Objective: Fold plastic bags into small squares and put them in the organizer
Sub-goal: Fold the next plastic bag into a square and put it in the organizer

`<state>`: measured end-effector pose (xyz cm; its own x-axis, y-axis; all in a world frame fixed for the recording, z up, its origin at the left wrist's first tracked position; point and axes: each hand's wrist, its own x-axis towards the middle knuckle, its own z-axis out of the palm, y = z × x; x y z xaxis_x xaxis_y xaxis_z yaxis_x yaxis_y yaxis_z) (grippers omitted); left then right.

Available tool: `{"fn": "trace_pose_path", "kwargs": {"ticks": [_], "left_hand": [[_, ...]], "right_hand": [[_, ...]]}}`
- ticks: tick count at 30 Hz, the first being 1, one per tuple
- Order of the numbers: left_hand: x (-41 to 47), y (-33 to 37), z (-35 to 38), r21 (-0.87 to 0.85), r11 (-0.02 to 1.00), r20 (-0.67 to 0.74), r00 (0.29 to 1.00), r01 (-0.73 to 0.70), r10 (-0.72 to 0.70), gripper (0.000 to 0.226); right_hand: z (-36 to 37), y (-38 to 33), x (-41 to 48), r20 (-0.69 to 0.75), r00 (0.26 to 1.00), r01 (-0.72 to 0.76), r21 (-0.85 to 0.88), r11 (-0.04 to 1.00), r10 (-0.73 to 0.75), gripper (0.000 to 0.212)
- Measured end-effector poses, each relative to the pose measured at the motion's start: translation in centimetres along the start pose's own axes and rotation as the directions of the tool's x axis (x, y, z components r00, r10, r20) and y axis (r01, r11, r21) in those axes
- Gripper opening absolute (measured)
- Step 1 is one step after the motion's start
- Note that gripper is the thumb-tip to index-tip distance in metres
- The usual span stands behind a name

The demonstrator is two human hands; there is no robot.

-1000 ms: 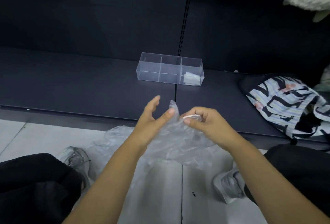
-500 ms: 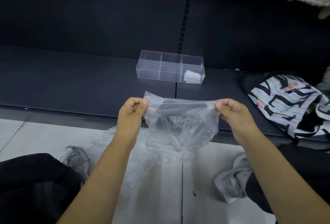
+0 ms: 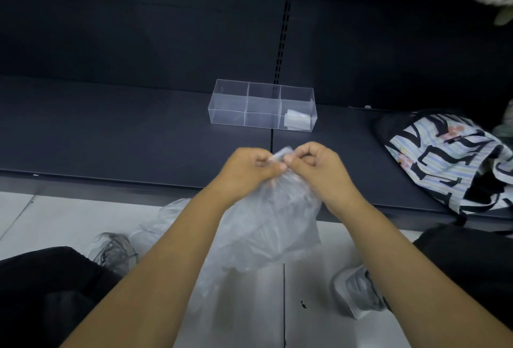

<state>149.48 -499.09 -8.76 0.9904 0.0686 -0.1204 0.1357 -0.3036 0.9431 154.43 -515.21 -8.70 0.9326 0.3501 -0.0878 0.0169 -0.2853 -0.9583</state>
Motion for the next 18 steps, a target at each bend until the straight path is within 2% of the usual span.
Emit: {"fn": "trace_pose_path", "kwargs": {"ticks": [4,6,7,8,10,12,13,15,17,18], "left_hand": [[1.0,-1.3,-1.8,-0.111,0.99,-0.238,0.965,0.082,-0.107,0.032],[1.6,-2.3,-2.5,-0.174,0.974,-0.281,0.941,0.143,-0.189,0.035],[2.0,-2.9,-2.8,-0.201,0.963,-0.286,0.93,0.178,-0.231,0.036],[2.4,-3.5,-3.1,-0.225,0.952,-0.287,0.92,0.206,-0.267,0.035],[3.1,-4.8,-3.5,-0.279,0.929,-0.295,0.898,0.245,-0.326,0.033],[4.2,-6.4,-3.8,-0.332,0.899,-0.308,0.868,0.285,-0.389,0.031],[4.5,-7.2,-3.9,-0.352,0.885,-0.315,0.851,0.306,-0.42,0.029],[5.3,-8.7,-4.1,-0.371,0.861,-0.318,0.823,0.348,-0.471,0.027],[6.2,-10.2,-4.4,-0.387,0.841,-0.318,0.802,0.378,-0.506,0.029],[6.7,-11.0,-4.5,-0.401,0.829,-0.321,0.787,0.39,-0.526,0.029]], "right_hand": [[-3.5,1.9,2.0,-0.145,0.983,-0.124,-0.09,0.988,0.11,0.019],[-5.2,3.1,2.6,-0.189,0.974,-0.143,-0.078,0.987,0.126,0.02],[-5.6,3.5,2.7,-0.161,0.98,-0.124,-0.039,0.992,0.116,0.02],[-5.8,3.9,2.8,-0.089,0.991,-0.099,0.005,0.995,0.099,0.02],[-5.3,4.6,2.5,0.191,0.98,-0.079,0.081,0.994,0.063,0.024],[-3.7,5.9,2.7,0.421,0.895,-0.163,-0.005,0.987,0.15,0.049],[-2.5,6.7,3.0,0.416,0.884,-0.185,-0.106,0.977,0.212,0.06],[0.0,8.8,4.1,0.207,0.944,-0.213,-0.208,0.955,0.255,0.068],[2.1,10.7,5.4,-0.001,0.966,-0.253,-0.161,0.954,0.257,0.06],[2.7,11.6,6.2,-0.047,0.967,-0.254,-0.17,0.952,0.25,0.048]]}}
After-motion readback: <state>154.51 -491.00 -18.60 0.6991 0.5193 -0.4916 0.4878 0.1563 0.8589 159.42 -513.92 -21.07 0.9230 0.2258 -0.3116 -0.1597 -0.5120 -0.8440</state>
